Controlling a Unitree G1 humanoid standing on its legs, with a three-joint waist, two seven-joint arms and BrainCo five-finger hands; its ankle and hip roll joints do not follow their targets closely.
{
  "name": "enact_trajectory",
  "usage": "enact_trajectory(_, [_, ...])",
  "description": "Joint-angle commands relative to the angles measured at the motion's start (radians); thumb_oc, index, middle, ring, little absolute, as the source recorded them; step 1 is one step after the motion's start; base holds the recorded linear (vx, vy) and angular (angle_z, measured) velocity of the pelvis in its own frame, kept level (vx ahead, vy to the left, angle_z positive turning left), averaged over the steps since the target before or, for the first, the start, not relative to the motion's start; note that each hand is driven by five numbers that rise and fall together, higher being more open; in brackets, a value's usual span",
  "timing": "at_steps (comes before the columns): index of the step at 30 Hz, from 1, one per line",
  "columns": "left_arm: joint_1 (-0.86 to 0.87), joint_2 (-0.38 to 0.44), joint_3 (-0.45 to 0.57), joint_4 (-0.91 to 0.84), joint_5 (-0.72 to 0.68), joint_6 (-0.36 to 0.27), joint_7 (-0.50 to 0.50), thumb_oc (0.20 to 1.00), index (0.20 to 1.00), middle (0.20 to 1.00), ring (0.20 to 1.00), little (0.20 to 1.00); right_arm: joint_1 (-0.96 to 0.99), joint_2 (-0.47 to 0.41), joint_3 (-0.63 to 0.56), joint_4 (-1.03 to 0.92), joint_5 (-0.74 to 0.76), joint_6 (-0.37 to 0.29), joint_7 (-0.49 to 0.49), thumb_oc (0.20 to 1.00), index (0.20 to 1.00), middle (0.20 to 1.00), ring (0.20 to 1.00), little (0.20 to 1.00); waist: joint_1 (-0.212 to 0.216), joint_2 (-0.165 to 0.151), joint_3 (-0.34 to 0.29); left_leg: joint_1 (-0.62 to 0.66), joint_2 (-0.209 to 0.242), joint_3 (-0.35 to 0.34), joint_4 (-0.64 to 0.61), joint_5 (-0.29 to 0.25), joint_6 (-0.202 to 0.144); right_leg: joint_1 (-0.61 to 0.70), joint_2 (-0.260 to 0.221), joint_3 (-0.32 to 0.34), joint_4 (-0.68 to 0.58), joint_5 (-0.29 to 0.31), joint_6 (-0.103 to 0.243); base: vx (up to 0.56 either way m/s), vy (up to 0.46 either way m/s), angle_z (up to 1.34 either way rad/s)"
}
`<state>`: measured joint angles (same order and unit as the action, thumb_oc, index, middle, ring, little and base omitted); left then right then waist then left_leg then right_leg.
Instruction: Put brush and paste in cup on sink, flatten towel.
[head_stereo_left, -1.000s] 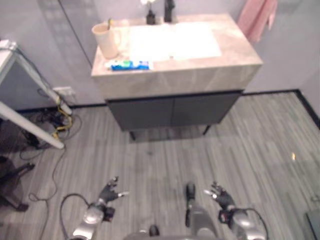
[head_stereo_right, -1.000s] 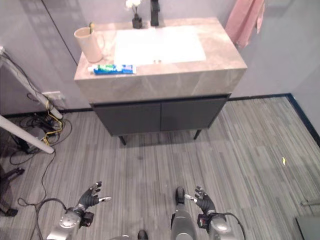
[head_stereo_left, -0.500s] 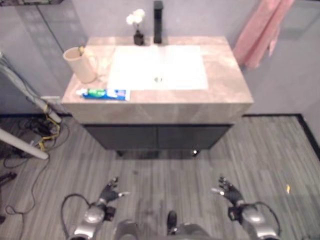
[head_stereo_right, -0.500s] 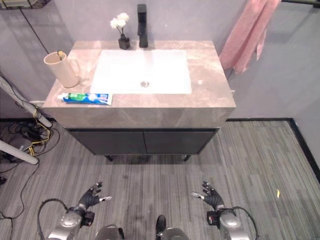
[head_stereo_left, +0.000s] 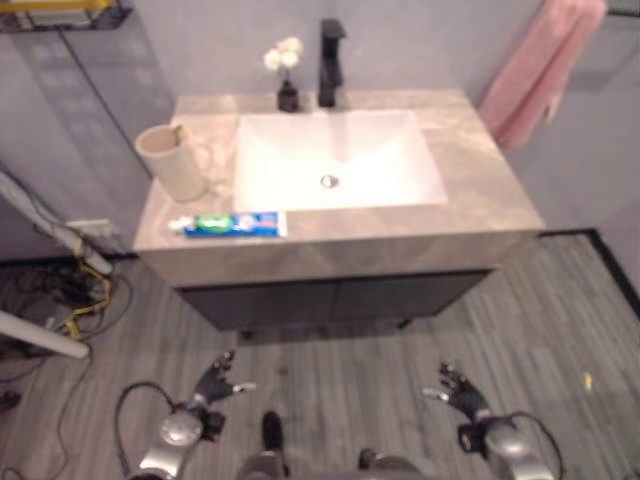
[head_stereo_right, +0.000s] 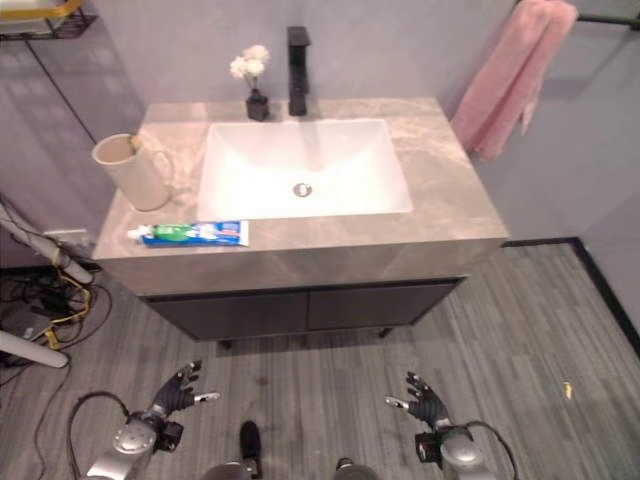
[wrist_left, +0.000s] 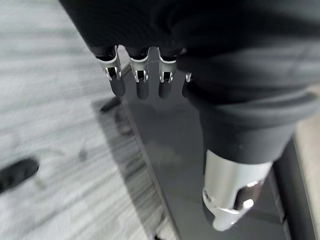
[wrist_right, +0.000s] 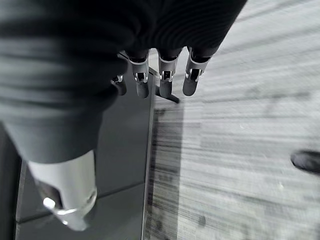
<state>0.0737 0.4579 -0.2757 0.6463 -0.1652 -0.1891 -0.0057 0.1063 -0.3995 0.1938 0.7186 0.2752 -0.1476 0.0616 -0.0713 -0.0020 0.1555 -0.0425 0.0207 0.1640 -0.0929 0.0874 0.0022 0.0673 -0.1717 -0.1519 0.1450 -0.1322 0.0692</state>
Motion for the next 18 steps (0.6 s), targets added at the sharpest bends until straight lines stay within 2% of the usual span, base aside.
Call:
enact_trajectory(1, [0.029, 0.066, 0.008, -0.065, 0.05, -0.04, -0.009, 1.0, 1.0, 1.0, 1.0, 1.0, -0.033, -0.007, 0.019, -0.075, -0.022, -0.032, 0.007, 1.0, 1.0, 1.0, 1.0, 1.0, 0.023, 0.007, -0.029, -0.068, 0.006, 0.033, 0.163, -0.107, 0.026, -0.056, -0.063, 0.025, 0.071, 0.243, 0.05, 0.13, 0.257, -0.24])
enact_trajectory(2, [0.03, 0.066, 0.009, -0.066, 0.05, -0.04, -0.009, 1.0, 1.0, 1.0, 1.0, 1.0, -0.033, -0.007, 0.019, -0.076, -0.022, -0.031, 0.007, 1.0, 1.0, 1.0, 1.0, 1.0, 0.024, 0.007, -0.029, -0.067, 0.006, 0.034, 0.162, -0.107, 0.027, -0.057, -0.064, 0.026, 0.073, 0.243, 0.05, 0.16, 0.337, -0.14])
enact_trajectory(3, [0.045, 0.092, 0.008, -0.104, 0.07, -0.042, -0.019, 1.0, 1.0, 1.0, 1.0, 1.0, -0.03, -0.003, 0.021, -0.095, -0.022, -0.037, 0.01, 1.0, 1.0, 1.0, 1.0, 1.0, 0.022, 0.019, -0.019, -0.048, -0.009, 0.04, 0.156, -0.119, 0.047, -0.095, -0.078, 0.023, 0.154, 0.284, 0.047, 0.14, 0.336, -0.04])
enact_trajectory(4, [0.052, 0.105, 0.005, -0.115, 0.085, -0.048, -0.021, 1.0, 1.0, 1.0, 1.0, 1.0, -0.035, -0.001, 0.025, -0.098, -0.019, -0.04, 0.012, 1.0, 1.0, 1.0, 1.0, 1.0, 0.021, 0.024, -0.009, -0.033, -0.013, 0.052, 0.145, -0.12, 0.055, -0.123, -0.082, 0.006, 0.201, 0.296, 0.048, 0.18, 0.443, -0.23])
enact_trajectory(6, [0.078, 0.131, -0.003, -0.16, 0.108, -0.041, -0.047, 1.0, 1.0, 1.0, 1.0, 1.0, -0.047, -0.011, 0.047, -0.111, -0.044, -0.041, 0.025, 1.0, 1.0, 1.0, 1.0, 1.0, 0.037, 0.033, 0.002, 0.008, -0.02, 0.067, 0.107, -0.131, 0.054, -0.144, -0.096, -0.086, 0.252, 0.278, 0.064, 0.15, 0.249, -0.22])
enact_trajectory(7, [0.088, 0.141, -0.008, -0.172, 0.117, -0.042, -0.059, 1.0, 1.0, 1.0, 1.0, 1.0, -0.054, -0.017, 0.056, -0.106, -0.061, -0.038, 0.027, 1.0, 1.0, 1.0, 1.0, 1.0, 0.037, 0.036, 0.002, 0.017, -0.021, 0.065, 0.094, -0.131, 0.053, -0.149, -0.088, -0.094, 0.249, 0.27, 0.072, 0.16, 0.116, -0.23])
enact_trajectory(8, [0.097, 0.157, -0.011, -0.182, 0.124, -0.046, -0.073, 1.0, 1.0, 1.0, 1.0, 1.0, -0.065, -0.027, 0.065, -0.106, -0.083, -0.042, 0.028, 1.0, 1.0, 1.0, 1.0, 1.0, 0.034, 0.036, 0.001, 0.027, -0.019, 0.066, 0.081, -0.124, 0.049, -0.155, -0.063, -0.084, 0.225, 0.246, 0.075, 0.13, 0.038, -0.35])
enact_trajectory(10, [0.106, 0.167, -0.008, -0.185, 0.126, -0.051, -0.082, 1.0, 1.0, 1.0, 1.0, 1.0, -0.07, -0.033, 0.07, -0.109, -0.094, -0.046, 0.027, 1.0, 1.0, 1.0, 1.0, 1.0, 0.042, 0.036, 0.0, 0.039, -0.011, 0.073, 0.069, -0.12, 0.043, -0.145, -0.049, -0.095, 0.177, 0.229, 0.073, 0.11, -0.011, -0.07])
enact_trajectory(11, [0.127, 0.194, -0.008, -0.216, 0.133, -0.059, -0.099, 1.0, 1.0, 1.0, 1.0, 1.0, -0.089, -0.046, 0.077, -0.125, -0.098, -0.05, 0.028, 1.0, 1.0, 1.0, 1.0, 1.0, 0.061, 0.037, -0.005, 0.053, 0.009, 0.095, 0.058, -0.127, 0.035, -0.117, -0.074, -0.145, 0.044, 0.247, 0.095, 0.12, -0.105, 0.02])
enact_trajectory(12, [0.129, 0.214, -0.016, -0.22, 0.147, -0.06, -0.108, 1.0, 1.0, 1.0, 1.0, 1.0, -0.116, -0.05, 0.095, -0.131, -0.105, -0.045, 0.037, 1.0, 1.0, 1.0, 1.0, 1.0, 0.075, 0.033, -0.004, 0.059, 0.031, 0.108, 0.068, -0.137, 0.022, -0.125, -0.102, -0.151, -0.079, 0.304, 0.115, 0.12, -0.104, -0.24])
enact_trajectory(14, [0.13, 0.226, -0.01, -0.231, 0.154, -0.062, -0.107, 1.0, 1.0, 1.0, 1.0, 1.0, -0.118, -0.053, 0.099, -0.144, -0.108, -0.045, 0.041, 1.0, 1.0, 1.0, 1.0, 1.0, 0.079, 0.028, -0.002, 0.062, 0.035, 0.112, 0.074, -0.142, 0.019, -0.129, -0.113, -0.152, -0.115, 0.329, 0.124, 0.06, -0.138, -0.42])
enact_trajectory(15, [0.139, 0.246, -0.004, -0.258, 0.163, -0.063, -0.114, 1.0, 1.0, 1.0, 1.0, 1.0, -0.119, -0.059, 0.104, -0.158, -0.111, -0.043, 0.048, 1.0, 1.0, 1.0, 1.0, 1.0, 0.081, 0.016, 0.002, 0.062, 0.038, 0.124, 0.087, -0.146, 0.019, -0.13, -0.12, -0.146, -0.16, 0.367, 0.126, 0.04, -0.138, -0.25])
enact_trajectory(16, [0.14, 0.247, -0.002, -0.259, 0.163, -0.063, -0.114, 1.0, 1.0, 1.0, 1.0, 1.0, -0.119, -0.059, 0.105, -0.159, -0.111, -0.043, 0.048, 1.0, 1.0, 1.0, 1.0, 1.0, 0.082, 0.015, 0.001, 0.061, 0.037, 0.125, 0.087, -0.145, 0.019, -0.129, -0.12, -0.145, -0.165, 0.371, 0.126, 0.09, -0.255, -0.1])
enact_trajectory(17, [0.142, 0.265, 0.009, -0.28, 0.164, -0.063, -0.117, 1.0, 1.0, 1.0, 1.0, 1.0, -0.113, -0.068, 0.107, -0.179, -0.11, -0.04, 0.059, 1.0, 1.0, 1.0, 1.0, 1.0, 0.084, -0.003, 0.001, 0.074, 0.05, 0.124, 0.097, -0.15, 0.004, -0.129, -0.11, -0.128, -0.168, 0.355, 0.13, 0.13, -0.285, 0.06])
enact_trajectory(18, [0.138, 0.272, 0.008, -0.285, 0.172, -0.063, -0.121, 1.0, 1.0, 1.0, 1.0, 1.0, -0.109, -0.066, 0.111, -0.178, -0.113, -0.038, 0.063, 1.0, 1.0, 1.0, 1.0, 1.0, 0.091, -0.01, -0.002, 0.082, 0.059, 0.127, 0.1, -0.154, -0.006, -0.125, -0.104, -0.15, -0.158, 0.32, 0.128, 0.18, -0.423, 0.15])
